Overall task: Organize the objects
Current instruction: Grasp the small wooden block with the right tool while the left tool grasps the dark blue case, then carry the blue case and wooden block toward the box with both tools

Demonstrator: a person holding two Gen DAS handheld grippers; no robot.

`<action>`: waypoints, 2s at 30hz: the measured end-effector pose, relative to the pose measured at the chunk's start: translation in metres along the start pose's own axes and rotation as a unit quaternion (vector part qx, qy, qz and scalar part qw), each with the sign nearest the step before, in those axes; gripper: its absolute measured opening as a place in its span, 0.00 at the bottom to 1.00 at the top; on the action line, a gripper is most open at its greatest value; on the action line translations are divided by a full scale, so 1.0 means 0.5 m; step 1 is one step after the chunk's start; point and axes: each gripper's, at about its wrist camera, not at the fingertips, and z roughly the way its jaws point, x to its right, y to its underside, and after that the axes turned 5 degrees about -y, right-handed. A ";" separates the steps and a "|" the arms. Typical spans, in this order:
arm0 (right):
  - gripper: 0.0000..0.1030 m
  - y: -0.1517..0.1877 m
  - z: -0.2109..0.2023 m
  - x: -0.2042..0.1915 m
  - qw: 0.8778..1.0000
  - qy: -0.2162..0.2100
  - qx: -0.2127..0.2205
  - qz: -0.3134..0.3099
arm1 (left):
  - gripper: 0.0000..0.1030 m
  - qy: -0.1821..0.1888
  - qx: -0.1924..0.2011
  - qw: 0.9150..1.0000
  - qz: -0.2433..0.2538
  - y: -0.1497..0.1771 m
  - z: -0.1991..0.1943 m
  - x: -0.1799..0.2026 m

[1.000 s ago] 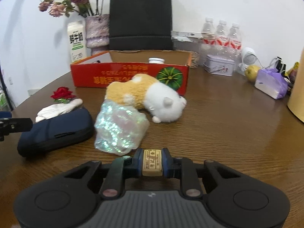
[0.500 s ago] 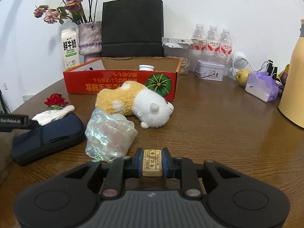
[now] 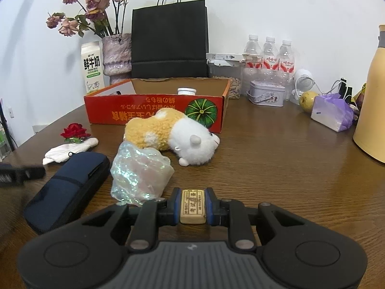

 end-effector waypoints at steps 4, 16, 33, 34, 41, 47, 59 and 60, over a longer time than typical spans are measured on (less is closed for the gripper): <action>0.19 0.000 -0.004 0.008 1.000 0.001 0.003 0.000 | 1.00 0.031 -0.015 0.999 0.016 -0.017 0.002 0.033; 0.19 0.000 -0.006 0.027 1.000 0.012 0.005 0.004 | 1.00 0.053 -0.075 0.994 0.051 -0.008 0.073 0.124; 0.19 0.000 -0.005 0.015 1.000 0.008 0.003 -0.012 | 1.00 0.044 -0.061 0.994 0.073 0.021 0.090 0.143; 0.19 0.000 -0.005 0.015 1.000 0.008 0.003 -0.012 | 1.00 0.045 -0.061 0.994 0.073 0.021 0.091 0.142; 0.19 0.000 -0.005 0.015 1.000 0.008 0.003 -0.012 | 0.88 0.051 -0.054 0.994 0.077 0.022 0.085 0.143; 0.19 0.001 -0.004 0.013 1.000 0.006 0.005 -0.012 | 0.66 0.074 -0.034 0.994 0.069 0.028 0.057 0.137; 0.19 0.003 -0.016 0.005 1.000 0.007 0.025 -0.018 | 0.63 0.061 0.003 0.996 0.061 0.030 0.007 0.125; 0.19 0.003 -0.018 0.002 0.999 0.007 0.028 -0.021 | 0.63 0.062 0.007 0.996 0.059 0.028 0.001 0.123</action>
